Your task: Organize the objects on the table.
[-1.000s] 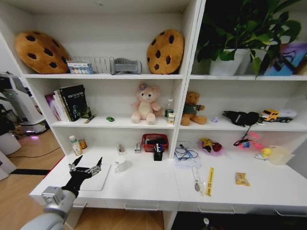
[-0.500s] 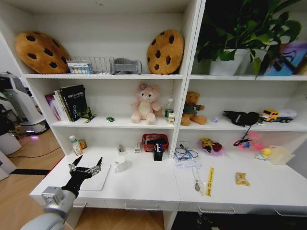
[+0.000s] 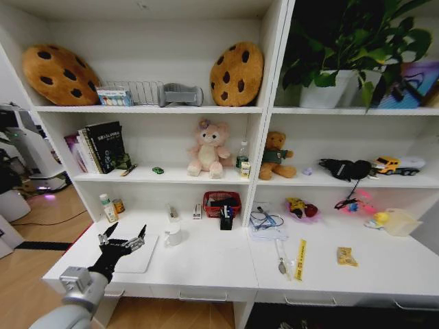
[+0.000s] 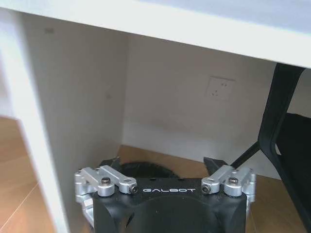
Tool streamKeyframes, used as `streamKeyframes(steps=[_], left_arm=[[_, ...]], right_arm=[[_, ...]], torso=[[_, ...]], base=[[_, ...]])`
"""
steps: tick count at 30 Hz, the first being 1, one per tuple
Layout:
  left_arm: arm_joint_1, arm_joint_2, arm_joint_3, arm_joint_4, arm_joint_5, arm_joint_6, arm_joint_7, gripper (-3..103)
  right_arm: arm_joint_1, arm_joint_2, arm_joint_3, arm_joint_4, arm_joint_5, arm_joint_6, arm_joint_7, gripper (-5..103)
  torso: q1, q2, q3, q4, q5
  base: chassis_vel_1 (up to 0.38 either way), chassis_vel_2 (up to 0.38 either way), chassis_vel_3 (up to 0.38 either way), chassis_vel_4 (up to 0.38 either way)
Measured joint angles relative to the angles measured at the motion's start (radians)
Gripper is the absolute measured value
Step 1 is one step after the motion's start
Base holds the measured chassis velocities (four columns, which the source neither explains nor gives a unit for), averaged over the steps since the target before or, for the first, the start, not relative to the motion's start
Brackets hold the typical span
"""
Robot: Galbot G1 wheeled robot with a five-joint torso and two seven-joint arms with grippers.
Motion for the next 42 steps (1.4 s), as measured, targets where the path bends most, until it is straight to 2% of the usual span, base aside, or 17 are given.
streamKeyframes(steps=[3,6,7,9,10,12,13,14,15,18,19,21,22,24,26,30,42], left_arm=[[0.0,0.0,0.0,0.0,0.0,0.0,0.0,100],[0.0,0.0,0.0,0.0,0.0,0.0,0.0,100],[0.0,0.0,0.0,0.0,0.0,0.0,0.0,100],[0.0,0.0,0.0,0.0,0.0,0.0,0.0,100],[0.0,0.0,0.0,0.0,0.0,0.0,0.0,100],[0.0,0.0,0.0,0.0,0.0,0.0,0.0,100],[0.0,0.0,0.0,0.0,0.0,0.0,0.0,100],[0.0,0.0,0.0,0.0,0.0,0.0,0.0,100],[0.0,0.0,0.0,0.0,0.0,0.0,0.0,100],[0.0,0.0,0.0,0.0,0.0,0.0,0.0,100],[0.0,0.0,0.0,0.0,0.0,0.0,0.0,100],[0.0,0.0,0.0,0.0,0.0,0.0,0.0,100],[0.0,0.0,0.0,0.0,0.0,0.0,0.0,100],[0.0,0.0,0.0,0.0,0.0,0.0,0.0,100],[0.0,0.0,0.0,0.0,0.0,0.0,0.0,100],[0.0,0.0,0.0,0.0,0.0,0.0,0.0,100],[0.0,0.0,0.0,0.0,0.0,0.0,0.0,100]], right_arm=[[-0.096,-0.016,-0.001,0.113,0.029,0.002,-0.004,99],[-0.33,-0.037,0.006,0.375,0.13,-0.004,-0.002,100],[-0.33,-0.037,0.006,0.375,0.13,-0.004,-0.002,100],[-0.529,-0.048,0.035,0.68,0.215,-0.011,0.013,100],[-0.529,-0.048,0.035,0.68,0.215,-0.011,0.013,100],[-0.643,-0.043,0.069,0.916,0.264,-0.024,0.035,100],[-0.643,-0.043,0.069,0.916,0.264,-0.024,0.035,100],[-0.685,-0.039,0.096,1.048,0.307,-0.048,0.048,100],[-0.685,-0.039,0.096,1.048,0.307,-0.048,0.048,100],[-0.684,-0.038,0.197,1.321,0.439,-0.191,0.055,100],[-0.684,-0.038,0.197,1.321,0.439,-0.191,0.055,100],[-0.594,-0.066,0.249,1.376,0.489,-0.292,0.083,99],[-0.594,-0.066,0.249,1.376,0.489,-0.292,0.083,99],[-0.458,-0.142,0.273,1.332,0.539,-0.353,0.09,95],[-0.414,-0.168,0.274,1.302,0.545,-0.361,0.093,92],[-0.287,-0.234,0.252,1.207,0.552,-0.389,0.137,100],[-0.284,-0.21,0.256,1.105,0.563,-0.392,0.182,100]], torso=[[0.0,0.0,0.0,0.0002,-0.0002],[0.0,0.0,0.0,-0.0006,-0.0002],[0.0,0.0,0.0,-0.0006,-0.0002],[0.0,0.0,0.0,0.0,-0.0008],[0.0,0.0,0.0,0.0,-0.0008],[0.0,0.0,0.0,-0.0002,-0.0003],[0.0,0.0,0.0,-0.0002,-0.0003],[0.0,0.0,0.0,0.0001,-0.0008],[0.0,0.0,0.0,0.0001,-0.0008],[0.0,0.0,0.0,0.0001,-0.0008],[0.0,0.0,0.0,0.0001,-0.0008],[0.0,0.0,0.0,0.0,-0.0004],[0.0,0.0,0.0,0.0,-0.0004],[0.0,0.0,0.0,0.0005,-0.0001],[0.0,0.0,0.0,0.0006,0.0],[0.0,0.0,0.0,0.0004,-0.0001],[0.0,0.0,0.0,0.0,-0.0005]], base=[[0.0,0.0,0.0,0.0],[0.0,0.0,0.0,0.0],[0.0,0.0,0.0,0.0],[0.0,0.0,0.0,0.0],[0.0,0.0,0.0,0.0],[0.0,0.0,0.0,0.0],[0.0,0.0,0.0,0.0],[0.0,0.0,0.0,0.0],[0.0,0.0,0.0,0.0],[0.0,0.0,0.0,0.0],[0.0,0.0,0.0,0.0],[0.0,0.0,0.0,0.0],[0.0,0.0,0.0,0.0],[0.0,0.0,0.0,0.0],[0.0,0.0,0.0,0.0],[0.0,0.0,0.0,0.0],[-0.01,-0.007,0.009,0.008]])
